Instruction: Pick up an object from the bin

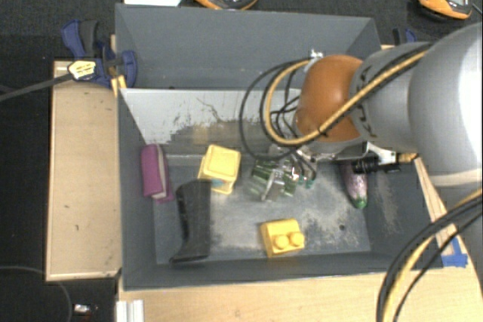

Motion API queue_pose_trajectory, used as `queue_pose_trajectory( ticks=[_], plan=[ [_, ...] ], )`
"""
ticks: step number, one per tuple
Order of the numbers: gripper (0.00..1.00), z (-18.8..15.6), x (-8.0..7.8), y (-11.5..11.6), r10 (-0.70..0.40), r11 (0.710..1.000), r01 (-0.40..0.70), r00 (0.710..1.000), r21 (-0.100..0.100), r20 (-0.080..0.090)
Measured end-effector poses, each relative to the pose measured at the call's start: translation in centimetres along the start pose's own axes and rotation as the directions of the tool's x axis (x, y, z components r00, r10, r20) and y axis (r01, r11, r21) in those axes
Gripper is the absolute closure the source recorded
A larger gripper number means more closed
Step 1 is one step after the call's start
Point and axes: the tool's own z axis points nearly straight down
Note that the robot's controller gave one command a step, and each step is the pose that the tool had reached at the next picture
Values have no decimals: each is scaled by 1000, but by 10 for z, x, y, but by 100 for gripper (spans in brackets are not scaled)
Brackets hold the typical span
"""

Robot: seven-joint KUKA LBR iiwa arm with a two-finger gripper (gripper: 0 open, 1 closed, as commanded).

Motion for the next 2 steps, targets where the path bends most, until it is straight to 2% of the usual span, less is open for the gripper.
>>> queue_pose_trajectory(
  ticks=[1, 2],
  plan=[
    [100, 5, -3, 8, -141, 990, 141, 990, 2, -18],
    [100, 5, -3, 8, -141, 990, 141, 990, 2, -18]
  ],
)
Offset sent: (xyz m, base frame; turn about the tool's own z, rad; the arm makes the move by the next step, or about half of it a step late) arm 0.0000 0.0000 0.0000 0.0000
